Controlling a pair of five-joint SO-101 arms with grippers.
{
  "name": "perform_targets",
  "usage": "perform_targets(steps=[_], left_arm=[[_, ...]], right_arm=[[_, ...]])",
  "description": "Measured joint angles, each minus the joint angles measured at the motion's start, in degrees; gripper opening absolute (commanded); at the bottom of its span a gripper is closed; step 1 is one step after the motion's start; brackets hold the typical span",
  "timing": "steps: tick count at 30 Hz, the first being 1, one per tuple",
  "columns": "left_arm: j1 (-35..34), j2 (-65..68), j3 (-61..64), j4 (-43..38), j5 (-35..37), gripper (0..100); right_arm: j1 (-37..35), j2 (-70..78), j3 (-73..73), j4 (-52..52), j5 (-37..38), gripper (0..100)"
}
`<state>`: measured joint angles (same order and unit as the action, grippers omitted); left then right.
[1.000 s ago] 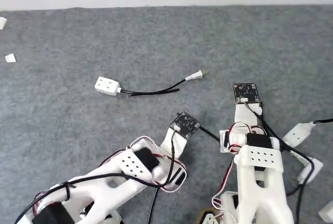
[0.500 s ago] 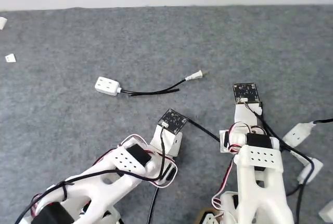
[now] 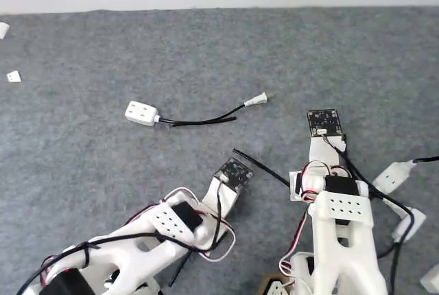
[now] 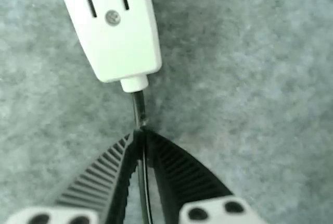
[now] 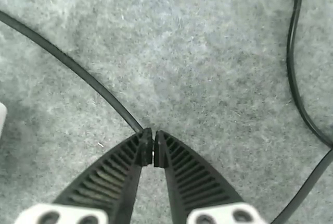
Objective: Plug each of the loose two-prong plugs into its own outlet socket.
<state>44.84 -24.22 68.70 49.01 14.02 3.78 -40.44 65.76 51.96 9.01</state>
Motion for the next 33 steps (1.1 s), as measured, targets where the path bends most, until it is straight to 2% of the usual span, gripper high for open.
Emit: perform_targets(steps=[7,11,20,26,29,33], left_arm=[[7.74,0.09,-2.73,0.97,0.79,1],[8.18,0.09,-6.24,0.79,8.26,1],[7.91,-3.52,-2.2,-14.42,21.27,1],[2.73,-18.46,8.0,-23.12,28.13,1],[-2.55,-24.26,13.89,-26.73,30.15,1],[-10.11,-25.67,17.58,-28.4,30.86,2]], right_arm=[[0.0,0.0,0.0,0.0,0.0,0.9],[0.0,0.0,0.0,0.0,0.0,0.9],[0.0,-0.18,0.0,0.0,0.0,0.9],[0.0,-0.7,0.0,0.18,0.0,0.9],[0.0,-0.7,0.0,0.18,0.0,0.9],[0.0,-0.7,0.0,0.18,0.0,0.9]])
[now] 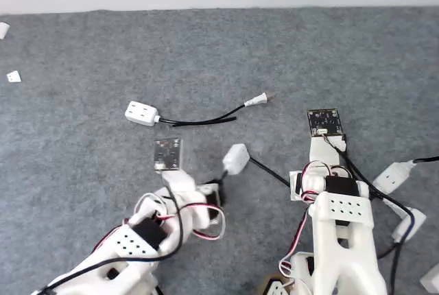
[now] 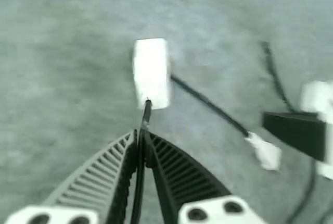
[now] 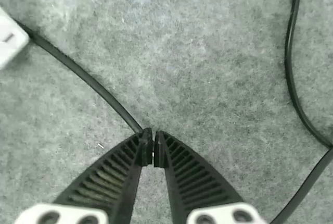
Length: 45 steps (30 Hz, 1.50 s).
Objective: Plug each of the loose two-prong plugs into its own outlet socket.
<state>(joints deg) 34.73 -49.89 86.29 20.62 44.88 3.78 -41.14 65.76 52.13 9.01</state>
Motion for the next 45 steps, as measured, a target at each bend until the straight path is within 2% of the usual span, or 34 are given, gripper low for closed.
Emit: perform_targets(steps=[5,11,13,19,23,26,30,33,36,39,40,42,45], left_arm=[[-1.85,1.93,2.02,-0.18,-4.04,4],[-2.2,2.73,2.02,1.76,-4.22,27],[-2.37,2.73,2.02,4.4,-4.48,30],[-2.46,2.73,0.18,13.63,-4.84,30],[-2.46,2.73,-0.97,16.62,-6.86,30],[-3.96,2.73,-4.22,20.92,-13.01,31],[-10.29,3.08,-12.57,29.36,-22.51,31],[-12.04,3.08,-13.1,28.48,-31.21,30],[-12.22,3.08,-11.78,24.88,-36.48,20],[-12.22,3.16,-12.13,23.56,-38.86,6],[-12.22,3.16,-12.84,23.56,-39.74,4],[-12.22,3.25,-15.12,23.47,-40.26,8],[-12.13,4.22,-18.46,23.47,-40.79,23]], right_arm=[[0.0,0.0,0.0,0.0,0.0,0.9],[0.0,0.0,0.0,0.0,0.0,0.9],[0.0,0.0,0.0,0.0,0.0,0.9],[0.0,0.0,0.0,0.0,0.0,0.9],[0.0,0.0,0.0,0.0,0.0,0.9],[0.0,0.0,0.0,0.0,0.0,0.9],[0.09,0.0,0.0,0.0,0.0,0.9],[0.0,0.0,0.0,0.0,0.0,0.9],[-0.09,0.0,0.0,0.0,0.0,0.9],[0.09,0.0,0.0,0.0,0.0,0.9],[0.09,0.0,0.0,0.0,0.0,0.9],[-0.09,0.0,0.0,0.0,0.0,0.9],[0.0,0.0,0.0,0.0,0.0,0.9]])
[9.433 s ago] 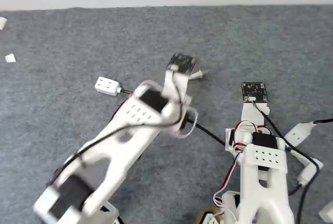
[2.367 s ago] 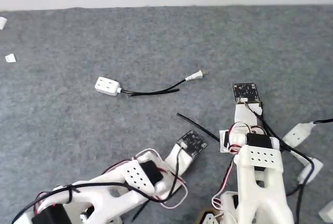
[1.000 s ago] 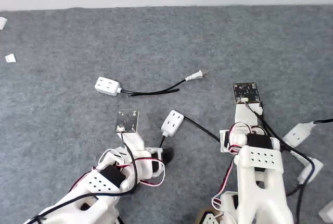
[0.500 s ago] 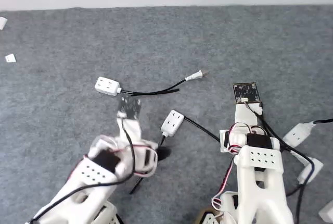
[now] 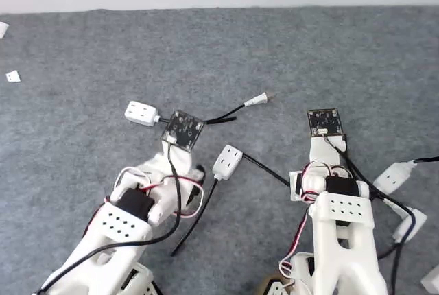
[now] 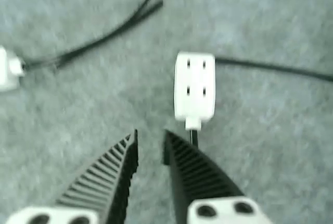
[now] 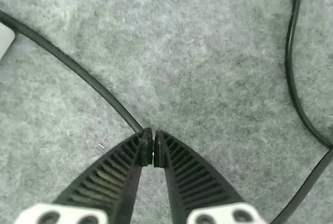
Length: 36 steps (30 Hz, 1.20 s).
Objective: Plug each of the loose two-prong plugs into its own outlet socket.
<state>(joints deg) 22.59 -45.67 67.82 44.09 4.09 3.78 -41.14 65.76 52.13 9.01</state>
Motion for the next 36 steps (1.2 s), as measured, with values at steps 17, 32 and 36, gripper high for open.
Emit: perform_targets(steps=[17,32,36], left_arm=[[5.27,50.81,-35.34,5.1,-0.53,19],[4.57,62.33,-48.26,17.41,-0.26,4],[4.84,62.51,-48.7,18.02,0.09,1]], right_arm=[[0.0,0.0,0.0,0.0,0.0,0.9],[0.0,0.0,0.0,0.0,0.0,0.9],[0.0,0.0,0.0,0.0,0.0,0.9]])
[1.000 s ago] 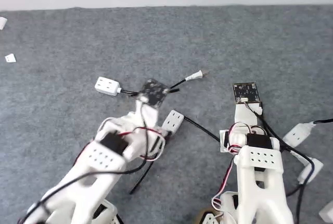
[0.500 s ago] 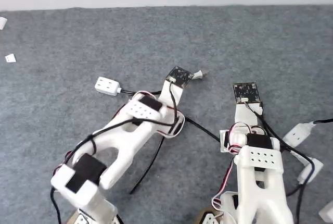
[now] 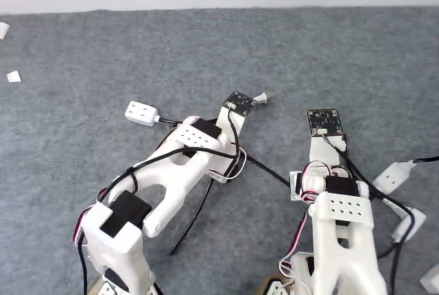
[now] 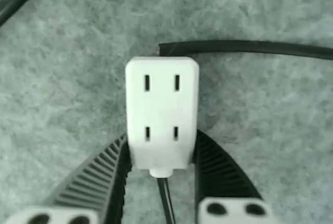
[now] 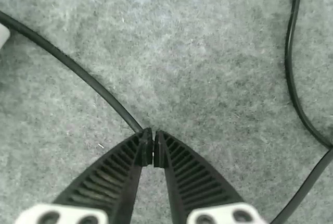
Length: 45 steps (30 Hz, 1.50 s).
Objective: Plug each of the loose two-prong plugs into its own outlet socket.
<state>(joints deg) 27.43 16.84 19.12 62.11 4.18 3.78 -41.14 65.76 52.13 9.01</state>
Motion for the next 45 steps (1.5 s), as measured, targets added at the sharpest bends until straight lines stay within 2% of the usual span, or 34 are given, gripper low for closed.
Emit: perform_targets(steps=[6,14,19,26,31,38,45], left_arm=[[0.0,0.0,-0.09,3.43,12.31,1],[-2.9,-1.49,0.09,8.88,19.96,1],[-5.27,-7.74,6.86,7.91,21.01,1],[-8.0,-12.22,16.97,-4.4,21.27,2],[-12.31,-12.22,16.97,-5.01,21.27,4],[-13.36,-12.22,16.97,-4.57,20.22,22],[-13.71,-12.75,16.97,-1.85,20.13,16]], right_arm=[[0.0,0.0,0.0,0.0,0.0,0.9],[0.0,0.0,0.0,0.0,0.0,0.9],[0.0,0.0,0.0,0.0,0.97,0.9],[0.0,0.0,0.0,0.0,1.67,0.9],[0.0,0.0,0.0,0.0,1.67,0.9],[0.0,0.0,0.0,0.0,1.67,0.9],[-0.09,0.0,0.0,0.0,1.67,0.9]])
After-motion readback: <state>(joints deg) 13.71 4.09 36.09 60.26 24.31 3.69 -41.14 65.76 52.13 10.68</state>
